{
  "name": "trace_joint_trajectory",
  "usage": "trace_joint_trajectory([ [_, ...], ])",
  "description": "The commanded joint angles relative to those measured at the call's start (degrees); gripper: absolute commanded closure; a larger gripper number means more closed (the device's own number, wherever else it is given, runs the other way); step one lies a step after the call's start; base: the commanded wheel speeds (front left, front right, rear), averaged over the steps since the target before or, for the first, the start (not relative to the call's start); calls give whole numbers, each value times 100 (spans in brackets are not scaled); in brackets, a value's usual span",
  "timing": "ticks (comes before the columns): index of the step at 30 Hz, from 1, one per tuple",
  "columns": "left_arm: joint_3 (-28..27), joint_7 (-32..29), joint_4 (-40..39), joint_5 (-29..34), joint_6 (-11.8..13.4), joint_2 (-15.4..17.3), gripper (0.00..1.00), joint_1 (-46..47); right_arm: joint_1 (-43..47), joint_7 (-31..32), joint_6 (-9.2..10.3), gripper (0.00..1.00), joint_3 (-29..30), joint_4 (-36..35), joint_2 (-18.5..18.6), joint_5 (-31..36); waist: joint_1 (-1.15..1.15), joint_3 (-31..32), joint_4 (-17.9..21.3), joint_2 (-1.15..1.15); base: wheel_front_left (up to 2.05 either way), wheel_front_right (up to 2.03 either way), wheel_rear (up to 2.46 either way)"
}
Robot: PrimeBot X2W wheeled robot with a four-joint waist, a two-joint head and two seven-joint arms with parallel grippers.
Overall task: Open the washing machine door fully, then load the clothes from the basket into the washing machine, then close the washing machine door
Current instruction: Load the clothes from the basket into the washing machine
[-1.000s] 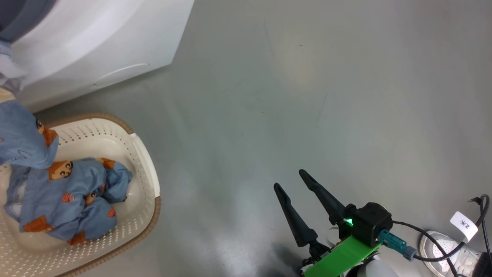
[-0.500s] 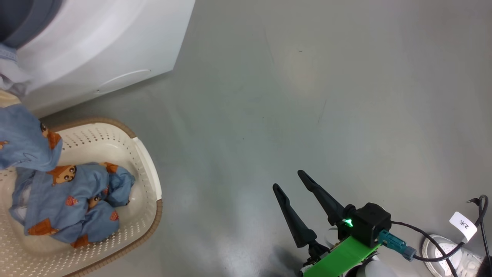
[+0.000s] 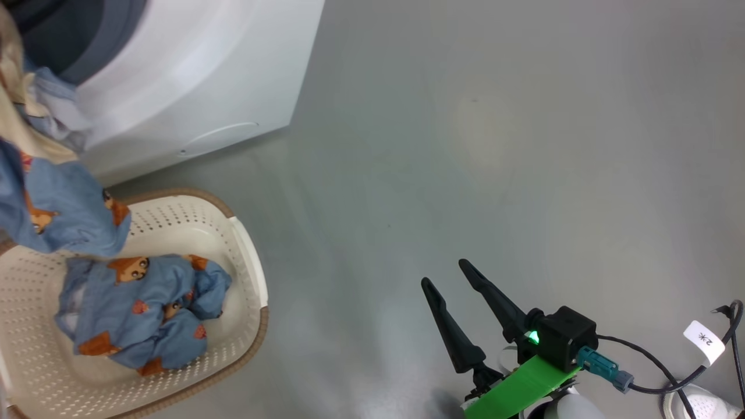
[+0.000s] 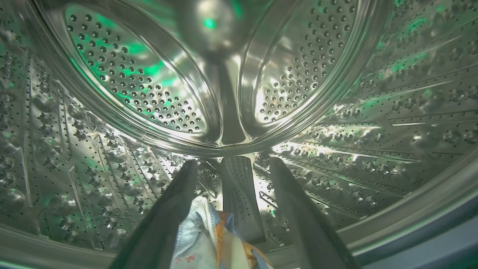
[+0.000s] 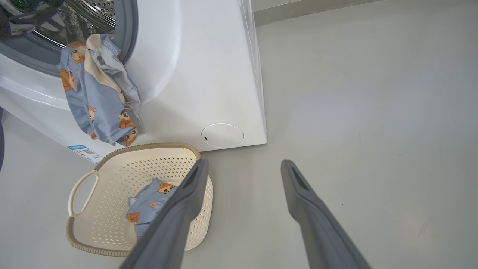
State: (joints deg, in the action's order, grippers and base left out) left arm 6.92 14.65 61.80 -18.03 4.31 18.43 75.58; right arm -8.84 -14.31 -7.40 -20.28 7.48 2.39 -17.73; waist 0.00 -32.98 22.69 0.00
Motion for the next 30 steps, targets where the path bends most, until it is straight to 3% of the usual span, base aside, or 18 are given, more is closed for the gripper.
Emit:
trace_joint_trajectory([
  [1,-65,35,-78,-19,41,144,0,-78,32,-69,-9,0,-77,-68,49,22,0,173,-152,0,0,0,0],
  [12,-180,35,-131,-95,32,-320,0,-652,8,-69,-9,0,209,63,49,241,0,712,-669,0,0,0,0],
  [30,-391,35,-1009,45,-296,-818,0,-2254,249,-69,-9,0,777,254,49,629,0,1655,-1316,0,0,0,0],
])
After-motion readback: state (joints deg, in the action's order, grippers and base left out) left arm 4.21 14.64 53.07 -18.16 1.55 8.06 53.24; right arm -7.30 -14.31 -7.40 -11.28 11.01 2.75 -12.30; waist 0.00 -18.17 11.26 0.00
